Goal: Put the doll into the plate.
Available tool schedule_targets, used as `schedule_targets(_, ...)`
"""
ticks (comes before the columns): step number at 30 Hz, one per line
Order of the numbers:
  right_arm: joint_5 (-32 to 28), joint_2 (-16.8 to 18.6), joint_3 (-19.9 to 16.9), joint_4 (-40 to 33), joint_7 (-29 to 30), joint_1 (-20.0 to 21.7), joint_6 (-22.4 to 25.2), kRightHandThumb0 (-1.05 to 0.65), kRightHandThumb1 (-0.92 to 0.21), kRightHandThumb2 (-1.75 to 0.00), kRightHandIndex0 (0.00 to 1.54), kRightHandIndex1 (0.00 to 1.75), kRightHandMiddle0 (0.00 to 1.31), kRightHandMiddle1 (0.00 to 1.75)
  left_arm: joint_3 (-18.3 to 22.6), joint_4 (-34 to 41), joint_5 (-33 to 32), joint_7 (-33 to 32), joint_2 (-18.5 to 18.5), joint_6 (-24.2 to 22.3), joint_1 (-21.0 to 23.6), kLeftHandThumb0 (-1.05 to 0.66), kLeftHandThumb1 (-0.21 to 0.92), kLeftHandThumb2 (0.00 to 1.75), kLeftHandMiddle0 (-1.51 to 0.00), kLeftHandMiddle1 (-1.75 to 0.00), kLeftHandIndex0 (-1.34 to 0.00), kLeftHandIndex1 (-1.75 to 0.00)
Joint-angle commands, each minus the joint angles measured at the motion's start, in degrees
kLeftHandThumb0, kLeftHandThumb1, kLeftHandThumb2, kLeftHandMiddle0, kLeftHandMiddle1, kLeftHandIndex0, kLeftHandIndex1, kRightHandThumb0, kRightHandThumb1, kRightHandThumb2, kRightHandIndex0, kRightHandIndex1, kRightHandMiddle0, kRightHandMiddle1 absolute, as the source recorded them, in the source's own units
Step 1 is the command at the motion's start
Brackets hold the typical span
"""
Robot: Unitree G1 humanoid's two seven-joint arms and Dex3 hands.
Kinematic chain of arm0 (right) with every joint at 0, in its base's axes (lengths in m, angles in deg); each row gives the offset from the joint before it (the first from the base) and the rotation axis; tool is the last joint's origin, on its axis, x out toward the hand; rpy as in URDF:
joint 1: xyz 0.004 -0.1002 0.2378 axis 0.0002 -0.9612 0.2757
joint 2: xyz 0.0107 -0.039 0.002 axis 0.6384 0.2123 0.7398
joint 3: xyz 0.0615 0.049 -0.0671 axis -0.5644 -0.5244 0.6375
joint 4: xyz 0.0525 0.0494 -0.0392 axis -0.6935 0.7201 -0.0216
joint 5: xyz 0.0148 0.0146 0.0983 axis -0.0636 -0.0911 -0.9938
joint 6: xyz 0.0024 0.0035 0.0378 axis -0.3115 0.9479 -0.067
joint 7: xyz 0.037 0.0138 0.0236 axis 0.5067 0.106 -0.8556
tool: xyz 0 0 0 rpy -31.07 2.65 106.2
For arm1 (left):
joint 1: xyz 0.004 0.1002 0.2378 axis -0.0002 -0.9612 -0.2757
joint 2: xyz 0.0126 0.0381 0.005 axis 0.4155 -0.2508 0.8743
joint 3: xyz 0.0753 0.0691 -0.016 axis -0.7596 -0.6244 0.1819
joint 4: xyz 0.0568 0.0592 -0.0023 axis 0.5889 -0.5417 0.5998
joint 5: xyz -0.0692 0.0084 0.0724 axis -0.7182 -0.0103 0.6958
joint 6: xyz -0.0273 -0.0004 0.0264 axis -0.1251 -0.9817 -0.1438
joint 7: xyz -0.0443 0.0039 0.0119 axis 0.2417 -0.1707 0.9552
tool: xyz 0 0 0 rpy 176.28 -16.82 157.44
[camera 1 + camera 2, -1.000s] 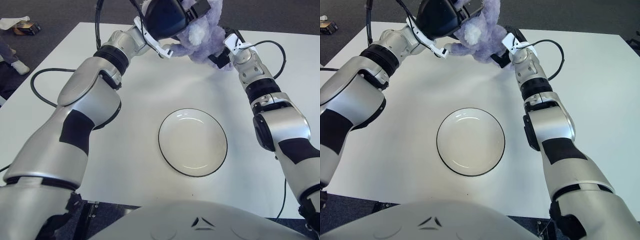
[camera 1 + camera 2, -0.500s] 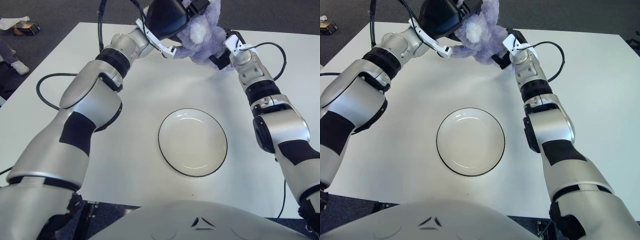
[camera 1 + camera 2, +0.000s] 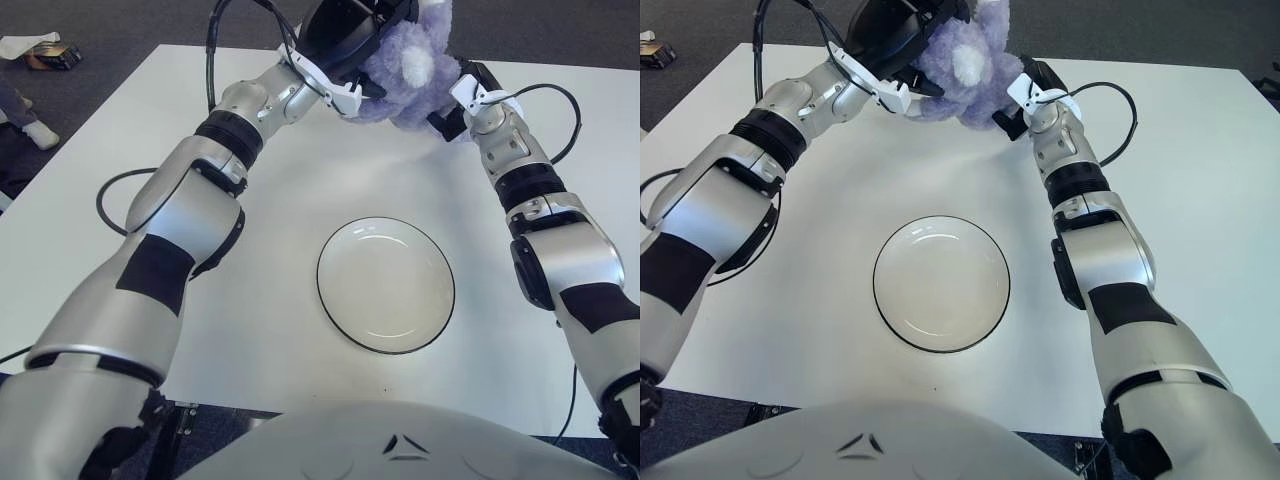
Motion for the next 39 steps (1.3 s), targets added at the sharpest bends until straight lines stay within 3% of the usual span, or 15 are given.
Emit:
schedule_targets(1, 1.6, -0.7, 1.4, -1.4, 1.3, -0.6, -3.5, 0.00, 0.04, -1.60, 1.01, 1.38, 0.68, 1.75, 2.9, 4.2, -4.7, 8.1, 0.2, 1.8, -1.7, -0.83, 0.91, 0.62, -0.05, -1.37, 0.00, -1.15)
schedule_targets(4, 3.6, -1.4, 2.9, -2.0, 3.0, -1.2, -4.6, 0.00, 0.03, -1.59, 1.00, 1.37, 0.67, 1.75, 4.6, 6.7, -7.5, 14.6, 0.5, 1.4, -2.7, -0.87, 0.92, 0.61, -0.02, -1.29, 0.00, -1.06)
schedule_targets(9, 9.4, -2.1, 6.7, -2.4, 9.1, -2.5, -5.1, 0.00, 0.00, -1.57, 0.97, 1.42, 0.64, 1.75, 6.6, 10.6, -11.5, 25.8, 0.8, -0.9, -3.5, -0.93, 0.92, 0.58, 0.00, -0.98, 0.00, -0.81)
schedule_targets(11, 11.0, -2.3, 7.8, -2.0, 11.0, -2.4, -5.2, 0.00, -0.01, -1.58, 0.93, 1.49, 0.62, 1.75, 7.1, 12.0, -12.6, 29.7, 1.0, -2.1, -3.7, -0.99, 0.92, 0.54, 0.00, -0.79, 0.00, -0.62)
schedule_targets(20, 11.1, -2.3, 8.2, 0.4, 13.2, -2.2, -8.7, 0.00, -0.02, -1.59, 0.92, 1.53, 0.61, 1.75, 9.0, 15.9, -16.2, 42.5, 1.4, -4.7, -4.4, -1.05, 0.92, 0.37, 0.00, -0.24, 0.00, -0.13)
schedule_targets(24, 12.6, -3.4, 9.4, 1.7, 15.7, -2.1, -12.8, 0.00, -0.02, -1.59, 0.92, 1.52, 0.61, 1.75, 9.6, 16.4, -17.7, 47.0, 1.5, -4.2, -4.4, -1.05, 0.92, 0.35, 0.00, -0.07, 0.00, -0.03)
schedule_targets(31, 13.6, -4.7, 10.8, 4.8, 16.6, -1.1, -18.3, 0.00, -0.02, -1.60, 0.89, 1.57, 0.62, 1.75, 10.1, 16.1, -19.3, 52.2, 1.9, -2.5, -3.7, -1.05, 0.92, 0.34, 0.00, 0.00, 0.00, 0.00)
schedule_targets(39, 14.5, -5.1, 11.4, 7.0, 18.5, -0.7, -21.8, 0.00, -0.03, -1.60, 0.88, 1.58, 0.61, 1.75, 10.0, 16.1, -18.3, 53.0, 2.4, -1.2, -3.5, -1.05, 0.92, 0.33, 0.00, 0.00, 0.00, 0.00)
